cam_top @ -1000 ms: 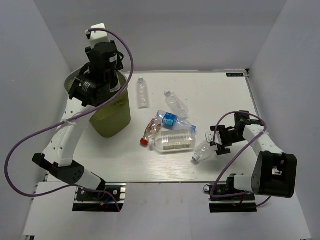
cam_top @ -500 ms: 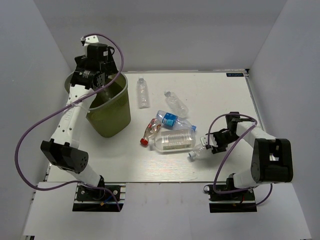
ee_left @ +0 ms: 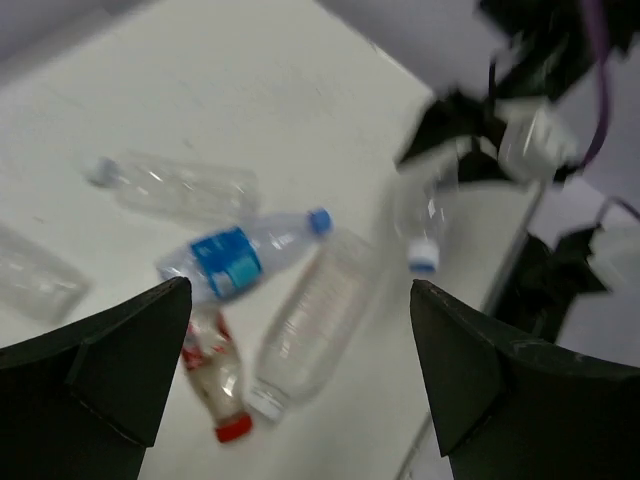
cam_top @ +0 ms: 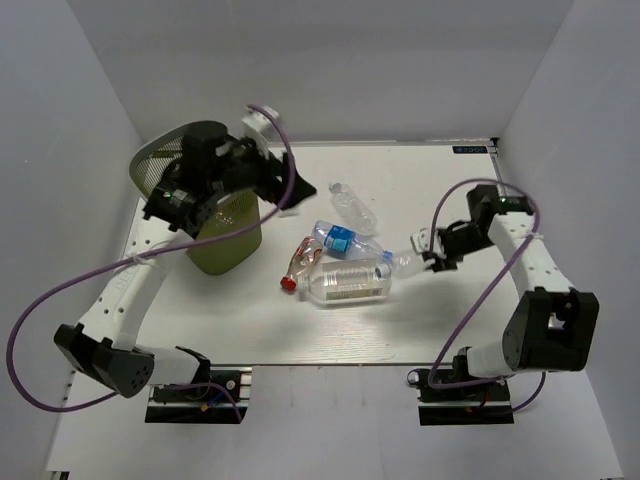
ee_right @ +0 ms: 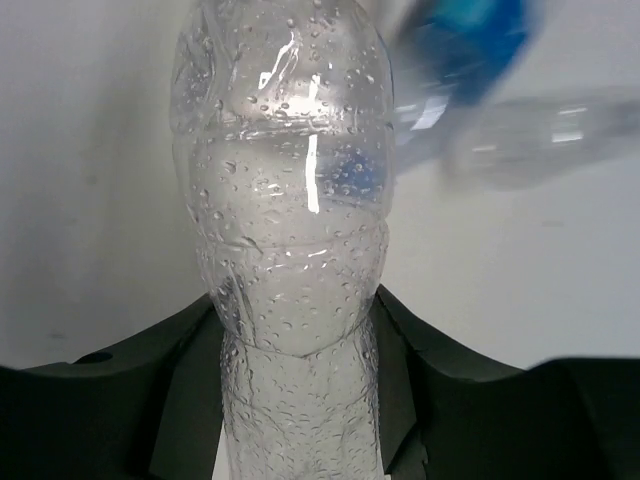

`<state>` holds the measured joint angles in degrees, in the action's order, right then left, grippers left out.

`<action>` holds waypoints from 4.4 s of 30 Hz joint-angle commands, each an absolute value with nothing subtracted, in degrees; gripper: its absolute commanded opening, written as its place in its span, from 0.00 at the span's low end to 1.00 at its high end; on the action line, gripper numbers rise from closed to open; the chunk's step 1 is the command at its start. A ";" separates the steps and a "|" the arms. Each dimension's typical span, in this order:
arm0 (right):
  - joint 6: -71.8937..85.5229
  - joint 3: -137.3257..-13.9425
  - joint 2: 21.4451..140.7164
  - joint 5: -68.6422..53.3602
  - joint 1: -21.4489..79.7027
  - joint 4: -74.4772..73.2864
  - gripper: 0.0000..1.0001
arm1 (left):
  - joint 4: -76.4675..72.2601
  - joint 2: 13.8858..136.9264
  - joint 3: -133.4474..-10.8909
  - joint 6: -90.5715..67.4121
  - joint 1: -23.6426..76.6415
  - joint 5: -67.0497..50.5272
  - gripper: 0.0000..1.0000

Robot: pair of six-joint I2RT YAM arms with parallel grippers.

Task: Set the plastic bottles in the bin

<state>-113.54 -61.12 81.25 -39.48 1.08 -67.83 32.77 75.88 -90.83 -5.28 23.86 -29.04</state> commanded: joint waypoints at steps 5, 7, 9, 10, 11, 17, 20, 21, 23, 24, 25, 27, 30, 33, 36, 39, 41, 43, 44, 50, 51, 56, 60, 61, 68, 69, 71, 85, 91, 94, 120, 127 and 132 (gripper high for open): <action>-91.89 -79.26 74.71 -62.03 1.58 -55.77 0.08 | 39.81 74.62 -78.59 -2.46 31.28 -30.01 1.00; -63.71 -79.72 73.83 -64.41 3.76 -29.92 0.06 | 38.86 74.62 -73.58 -3.34 32.43 -25.33 1.00; -38.44 -79.01 74.78 -62.07 7.62 -9.88 0.06 | 36.75 73.40 -67.80 -5.88 33.74 -16.64 1.00; -29.88 -81.19 75.84 -61.27 10.00 -1.58 0.06 | 33.78 72.34 -64.20 -5.89 33.75 -13.39 1.00; -26.84 -85.21 79.16 -60.30 11.32 2.42 0.06 | 32.27 72.33 -62.59 -7.37 33.75 -11.36 1.00; -0.63 -110.67 100.35 -51.60 22.75 10.20 0.06 | 24.80 69.18 -52.41 -9.57 35.51 -6.94 1.00; 10.26 -130.65 113.79 -49.49 27.50 12.38 0.06 | 24.17 67.51 -48.27 -11.42 36.56 -4.75 1.00; 14.89 -140.53 118.60 -49.13 29.34 13.44 0.06 | 23.47 66.98 -47.47 -12.47 37.17 -4.05 1.00; 17.14 -142.29 122.87 -48.69 33.98 18.78 0.08 | 23.47 65.75 -45.89 -13.26 37.79 -2.12 1.00; 18.53 -135.51 122.17 -49.04 35.41 25.25 0.10 | 23.47 65.05 -45.88 -13.97 37.79 -1.41 1.00; 18.98 -132.66 120.69 -48.78 36.46 28.71 0.10 | 24.16 65.04 -45.88 -13.97 37.79 -1.41 1.00; 18.37 -130.26 120.41 -48.60 40.86 34.27 0.10 | 24.87 63.90 -45.36 -14.50 38.50 -0.88 1.00; 19.25 -136.66 125.94 -47.73 44.20 33.40 0.10 | 26.27 63.37 -45.35 -15.29 39.02 -0.88 1.00; 19.16 -137.64 128.14 -45.09 46.75 36.11 0.10 | 27.50 62.75 -44.82 -16.43 40.34 -0.88 1.00; 18.72 -136.23 129.72 -43.69 48.42 37.88 0.11 | 28.73 61.62 -44.82 -17.48 40.96 0.17 1.00; 17.58 -135.27 131.83 -41.67 49.13 38.58 0.38 | 29.44 61.61 -44.82 -18.11 41.48 1.05 1.00; 16.53 -135.26 132.97 -40.44 49.31 38.06 0.65 | 29.97 61.61 -45.53 -18.71 41.48 1.75 1.00; 13.98 -136.23 135.52 -38.06 49.31 36.31 0.70 | 30.50 62.31 -46.93 -18.72 42.10 2.37 1.00; 12.58 -137.62 136.66 -37.45 49.39 35.95 0.74 | 31.11 62.31 -46.93 -18.72 42.10 3.07 1.00; 9.23 -138.08 138.69 -35.33 48.87 34.63 0.90 | 30.42 63.98 -47.91 -19.25 43.15 3.69 1.00; 9.23 -137.90 138.60 -35.51 48.78 34.72 0.90 | 30.41 63.98 -47.90 -19.77 43.15 3.69 1.00; 10.98 -135.00 132.90 -37.00 46.94 37.35 0.90 | 27.96 65.65 -46.58 -19.78 43.68 6.23 1.00; 11.69 -132.10 124.55 -34.38 43.60 35.53 0.82 | 25.85 68.90 -47.64 -19.25 44.21 10.62 1.00; 11.60 -131.40 123.32 -33.67 42.90 34.20 0.47 | 25.32 69.95 -48.25 -19.25 44.21 12.72 1.00; 8.71 -104.27 100.94 -29.51 29.03 16.54 0.00 | 17.50 81.72 -51.23 -18.11 44.21 17.04 1.00; 6.96 -97.45 99.07 -30.49 26.48 15.13 0.00 | 16.27 84.61 -52.89 -18.11 44.21 17.66 1.00; 3.27 -87.48 90.57 -32.16 23.40 12.75 0.13 | 15.39 87.09 -54.49 -18.11 44.21 18.62 1.00; -12.56 -56.95 68.90 -42.89 13.89 -5.62 0.75 | 14.94 102.57 -61.87 -16.00 43.15 18.02 0.53; -18.71 -62.47 77.06 -42.28 13.62 -14.65 0.90 | 15.47 96.96 -61.96 -14.94 43.77 16.18 0.31; -22.58 -67.99 84.18 -40.70 13.80 -21.43 0.90 | 16.17 88.64 -64.59 -14.41 44.30 14.06 0.30; -27.33 -73.13 102.92 -29.62 21.00 -22.24 0.90 | 6.52 71.73 -85.79 2.80 35.60 66.96 0.41; -27.16 -72.95 105.12 -26.02 22.68 -21.37 0.90 | 22.65 78.75 -92.54 -5.50 26.99 66.89 0.79; -25.75 -73.91 107.92 -21.72 25.57 -19.25 0.90 | 31.46 78.76 -92.29 -11.78 22.41 60.48 0.99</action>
<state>-26.96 -71.48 106.41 -25.08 23.77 -21.82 24.10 80.49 -90.89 -6.57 23.79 63.68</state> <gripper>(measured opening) 0.904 0.987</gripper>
